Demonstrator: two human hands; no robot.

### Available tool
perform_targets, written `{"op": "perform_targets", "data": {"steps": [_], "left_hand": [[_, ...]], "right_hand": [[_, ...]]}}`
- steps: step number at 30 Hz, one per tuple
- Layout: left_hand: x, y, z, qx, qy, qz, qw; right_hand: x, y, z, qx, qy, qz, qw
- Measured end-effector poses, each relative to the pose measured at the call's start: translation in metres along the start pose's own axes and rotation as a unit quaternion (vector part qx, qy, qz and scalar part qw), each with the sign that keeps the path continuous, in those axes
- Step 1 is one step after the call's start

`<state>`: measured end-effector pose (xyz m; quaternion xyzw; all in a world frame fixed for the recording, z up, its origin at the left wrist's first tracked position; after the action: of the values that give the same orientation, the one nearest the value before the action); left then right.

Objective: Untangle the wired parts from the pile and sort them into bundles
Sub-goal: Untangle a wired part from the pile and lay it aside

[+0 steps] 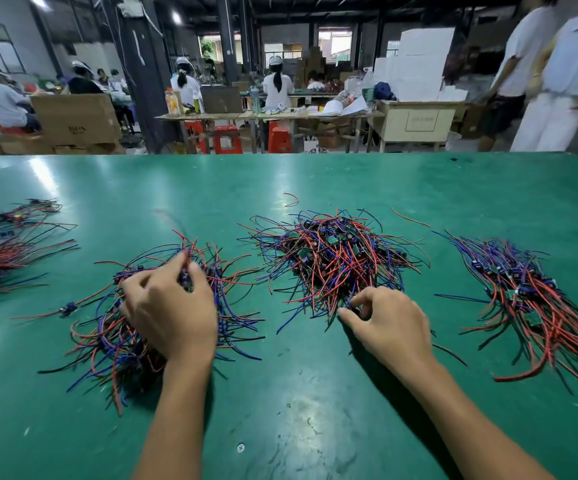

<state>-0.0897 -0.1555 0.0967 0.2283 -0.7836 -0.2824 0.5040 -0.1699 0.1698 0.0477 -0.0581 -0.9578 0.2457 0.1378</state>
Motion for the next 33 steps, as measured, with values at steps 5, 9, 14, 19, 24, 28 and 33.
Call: {"op": "perform_targets", "data": {"steps": [5,9,14,19,24,28,33], "left_hand": [[-0.005,-0.01,0.008,0.074,-0.046,-0.044,0.995],[-0.014,0.041,0.022,-0.01,-0.072,0.136,0.988],[-0.076,0.106,0.062,-0.136,-0.281,0.297,0.902],[-0.114,0.12,0.082,-0.175,-0.38,0.328,0.847],[-0.126,0.119,0.088,-0.173,-0.406,0.332,0.833],[-0.128,0.122,0.087,-0.185,-0.393,0.34,0.834],[-0.118,0.122,0.084,-0.292,-0.38,0.262,0.838]], "right_hand": [[0.007,0.01,-0.001,0.113,-0.027,0.056,0.992],[0.008,0.011,-0.023,0.148,0.041,0.041,0.987],[-0.005,-0.01,-0.059,0.243,0.138,-0.111,0.954],[-0.034,-0.025,-0.082,0.257,0.265,-0.228,0.901],[-0.047,-0.019,-0.096,0.356,0.305,-0.216,0.856],[-0.051,-0.017,-0.104,0.423,0.302,-0.209,0.828],[-0.034,-0.007,-0.101,0.482,0.279,-0.137,0.819]]}}
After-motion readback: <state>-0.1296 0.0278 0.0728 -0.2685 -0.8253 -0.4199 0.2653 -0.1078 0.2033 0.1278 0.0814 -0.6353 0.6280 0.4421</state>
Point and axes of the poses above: each hand's wrist, its own x-axis towards the middle knuckle, its own z-axis out of the palm, y = z × x, the point moved 10 cm from there along x, towards the middle knuckle, and after that the axes turned 9 degrees about z, right-handed, at the moved point
